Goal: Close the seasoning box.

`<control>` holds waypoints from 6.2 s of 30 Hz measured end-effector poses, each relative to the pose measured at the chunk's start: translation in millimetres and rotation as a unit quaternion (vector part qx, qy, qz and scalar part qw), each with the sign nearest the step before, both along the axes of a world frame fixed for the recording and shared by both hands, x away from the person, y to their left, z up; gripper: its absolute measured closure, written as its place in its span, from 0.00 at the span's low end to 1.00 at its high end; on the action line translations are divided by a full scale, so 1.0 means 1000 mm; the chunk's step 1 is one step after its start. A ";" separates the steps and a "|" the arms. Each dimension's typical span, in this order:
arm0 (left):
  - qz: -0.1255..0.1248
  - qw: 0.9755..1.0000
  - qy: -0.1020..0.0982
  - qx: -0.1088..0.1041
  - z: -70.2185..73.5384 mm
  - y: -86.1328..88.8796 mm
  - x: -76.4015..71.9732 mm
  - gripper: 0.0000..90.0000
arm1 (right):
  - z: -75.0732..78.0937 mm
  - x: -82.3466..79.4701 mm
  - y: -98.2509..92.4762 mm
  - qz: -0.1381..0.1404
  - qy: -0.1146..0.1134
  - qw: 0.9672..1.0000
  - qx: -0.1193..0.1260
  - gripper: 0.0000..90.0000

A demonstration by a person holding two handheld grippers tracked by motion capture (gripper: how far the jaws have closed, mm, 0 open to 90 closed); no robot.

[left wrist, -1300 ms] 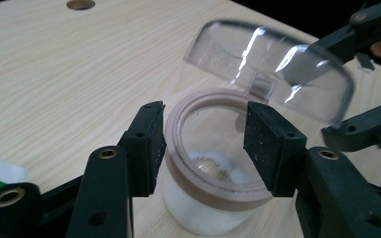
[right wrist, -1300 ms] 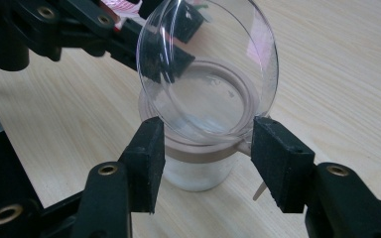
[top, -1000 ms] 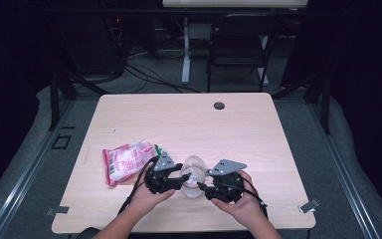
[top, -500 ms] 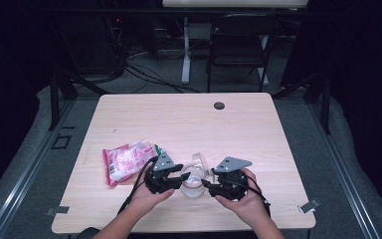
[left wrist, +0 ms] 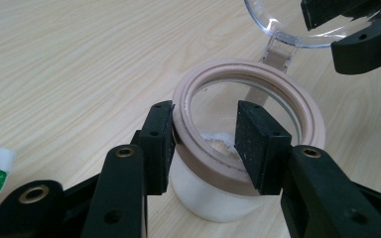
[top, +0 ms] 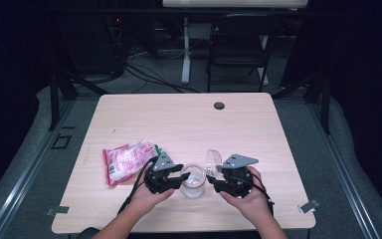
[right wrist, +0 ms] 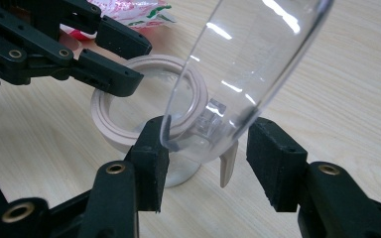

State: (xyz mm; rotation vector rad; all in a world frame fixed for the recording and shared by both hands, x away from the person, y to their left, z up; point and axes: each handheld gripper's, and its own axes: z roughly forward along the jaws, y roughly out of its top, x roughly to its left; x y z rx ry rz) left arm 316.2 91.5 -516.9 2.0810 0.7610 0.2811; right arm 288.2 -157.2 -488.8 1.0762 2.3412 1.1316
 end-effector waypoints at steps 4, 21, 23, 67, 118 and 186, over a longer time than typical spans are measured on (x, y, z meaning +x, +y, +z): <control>0.002 1.000 -0.002 -0.001 0.000 0.000 0.000 0.66 | 0.000 -0.001 0.001 0.001 -0.001 1.000 -0.002 0.61; 0.024 1.000 -0.010 -0.012 0.005 0.015 -0.005 0.60 | -0.001 0.010 -0.003 -0.015 0.008 0.999 0.033 0.79; 0.027 0.999 -0.010 -0.021 0.005 0.018 -0.006 0.59 | -0.001 0.013 -0.004 -0.016 0.009 0.999 0.038 0.80; 0.154 0.987 -0.040 0.024 -0.007 0.082 0.009 0.51 | -0.002 0.053 -0.032 -0.049 0.020 0.992 0.117 0.76; 0.223 0.960 -0.042 0.166 -0.048 0.077 0.049 0.74 | -0.008 0.042 -0.036 -0.055 0.014 0.993 0.107 0.66; 0.339 0.939 -0.061 -0.004 0.046 0.188 0.012 1.00 | -0.012 0.043 -0.036 -0.056 0.018 0.992 0.108 0.65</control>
